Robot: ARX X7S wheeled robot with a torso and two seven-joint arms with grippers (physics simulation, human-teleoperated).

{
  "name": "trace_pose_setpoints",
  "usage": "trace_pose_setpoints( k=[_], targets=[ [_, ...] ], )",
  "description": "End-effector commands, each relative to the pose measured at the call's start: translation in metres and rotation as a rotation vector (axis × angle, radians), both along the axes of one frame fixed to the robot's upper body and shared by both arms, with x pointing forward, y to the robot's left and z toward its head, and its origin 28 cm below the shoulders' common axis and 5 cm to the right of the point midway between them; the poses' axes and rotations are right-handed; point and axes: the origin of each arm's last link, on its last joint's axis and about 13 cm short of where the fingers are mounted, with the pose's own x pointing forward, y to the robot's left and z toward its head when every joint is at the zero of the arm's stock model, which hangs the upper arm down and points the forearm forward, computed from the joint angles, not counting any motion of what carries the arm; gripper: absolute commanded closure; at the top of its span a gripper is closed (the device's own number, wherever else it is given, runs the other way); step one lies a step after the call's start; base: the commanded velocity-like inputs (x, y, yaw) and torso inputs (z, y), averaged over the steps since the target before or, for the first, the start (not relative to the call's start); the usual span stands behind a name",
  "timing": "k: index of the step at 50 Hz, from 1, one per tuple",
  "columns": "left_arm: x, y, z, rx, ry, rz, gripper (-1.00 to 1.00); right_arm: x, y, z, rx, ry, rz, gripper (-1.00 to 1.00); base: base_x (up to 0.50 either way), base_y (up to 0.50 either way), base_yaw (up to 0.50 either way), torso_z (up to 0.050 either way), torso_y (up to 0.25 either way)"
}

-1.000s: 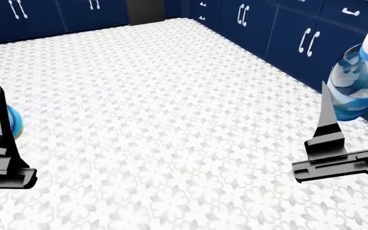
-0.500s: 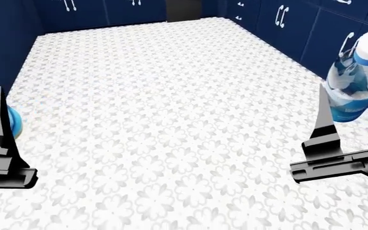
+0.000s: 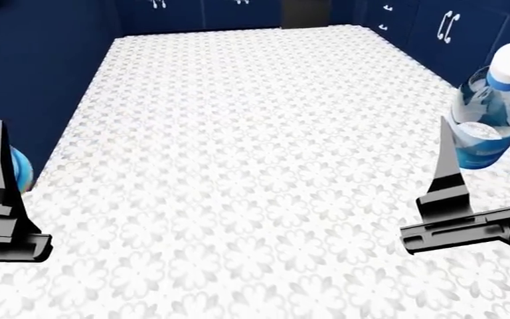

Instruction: Move the drinks to the dining counter.

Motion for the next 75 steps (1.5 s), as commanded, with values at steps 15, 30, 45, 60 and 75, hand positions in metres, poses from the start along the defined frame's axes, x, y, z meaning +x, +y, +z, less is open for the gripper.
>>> trace_pose_setpoints(
  k=[15, 30, 45, 60, 75],
  targets=[
    [0.0006, 0.0001, 0.0007, -0.006, -0.009, 0.010, 1.00, 0.0013, 0.0001, -0.0005, 0.000, -0.009, -0.012, 1.00, -0.06, -0.26, 0.41, 0.001, 0.000],
    [0.0011, -0.0001, -0.0004, -0.002, -0.008, 0.011, 1.00, 0.0002, 0.0012, 0.0001, -0.001, -0.027, 0.034, 1.00, 0.01, 0.03, 0.00, 0.001, 0.000],
    [0.0014, 0.0000, -0.0009, -0.002, -0.005, 0.010, 1.00, 0.0004, -0.0005, 0.0009, -0.006, -0.033, 0.009, 1.00, 0.05, 0.12, 0.00, 0.000, 0.001],
    [0.0013, -0.0001, 0.0002, 0.000, -0.006, 0.010, 1.00, 0.0016, 0.0004, 0.0011, -0.013, -0.023, -0.011, 1.00, 0.17, 0.31, 0.00, 0.001, 0.001],
    [0.0016, -0.0001, -0.0008, 0.001, -0.005, 0.012, 1.00, 0.0041, 0.0003, -0.0013, -0.049, -0.007, -0.037, 1.00, 0.27, 0.48, 0.00, 0.000, 0.002]
  ],
)
